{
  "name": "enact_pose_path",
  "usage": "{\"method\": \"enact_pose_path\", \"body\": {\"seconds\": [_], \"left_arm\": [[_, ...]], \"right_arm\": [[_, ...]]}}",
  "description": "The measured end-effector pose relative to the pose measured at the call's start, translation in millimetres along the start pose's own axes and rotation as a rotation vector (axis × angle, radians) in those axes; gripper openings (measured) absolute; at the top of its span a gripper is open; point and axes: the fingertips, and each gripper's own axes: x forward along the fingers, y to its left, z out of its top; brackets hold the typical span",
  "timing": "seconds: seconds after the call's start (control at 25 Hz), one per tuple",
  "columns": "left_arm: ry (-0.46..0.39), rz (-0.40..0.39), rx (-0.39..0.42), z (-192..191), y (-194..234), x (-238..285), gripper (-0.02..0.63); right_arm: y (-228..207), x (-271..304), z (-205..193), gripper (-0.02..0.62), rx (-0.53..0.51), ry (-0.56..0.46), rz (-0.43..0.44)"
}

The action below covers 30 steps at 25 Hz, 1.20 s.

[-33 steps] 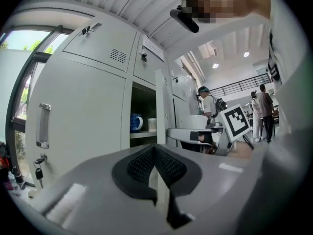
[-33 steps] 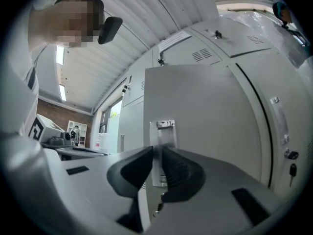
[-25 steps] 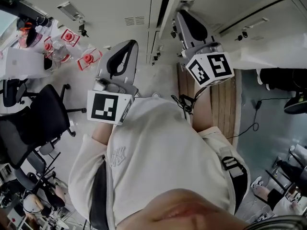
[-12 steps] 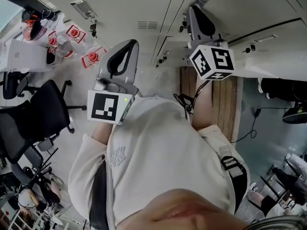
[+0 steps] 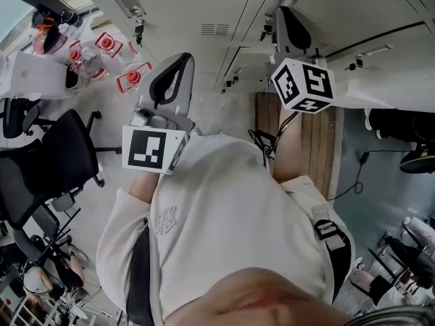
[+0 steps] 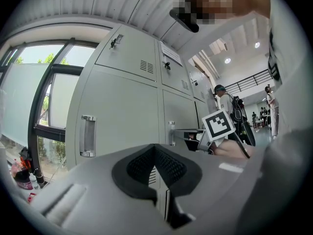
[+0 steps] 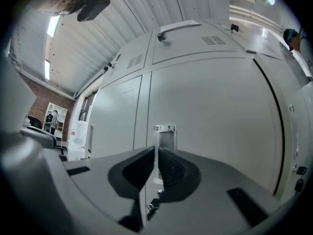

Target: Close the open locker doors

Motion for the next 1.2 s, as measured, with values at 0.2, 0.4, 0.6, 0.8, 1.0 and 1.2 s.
{"method": "enact_pose_path", "body": {"seconds": [0.2,0.4,0.6,0.8,1.0,1.2], "left_arm": [[0.000,0.031,-0.002,-3,5,-23,0.002],[0.016,0.051,-0.009,-11,10,-50,0.002],[0.044,0.082,-0.013,-23,21,-78,0.002],[0.063,0.107,-0.012,-29,33,-97,0.002],[0.060,0.114,-0.011,-28,39,-106,0.002],[0.060,0.117,-0.009,-29,44,-110,0.002]], "right_arm": [[28,-44,13,0.023,0.007,-0.030,0.024],[92,-85,4,0.023,-0.001,0.009,0.155],[130,-114,-22,0.021,0.054,0.075,0.189],[158,-124,-45,0.020,0.104,0.132,0.204],[172,-123,-45,0.020,0.095,0.129,0.220],[176,-120,-43,0.018,0.084,0.122,0.222]]}}
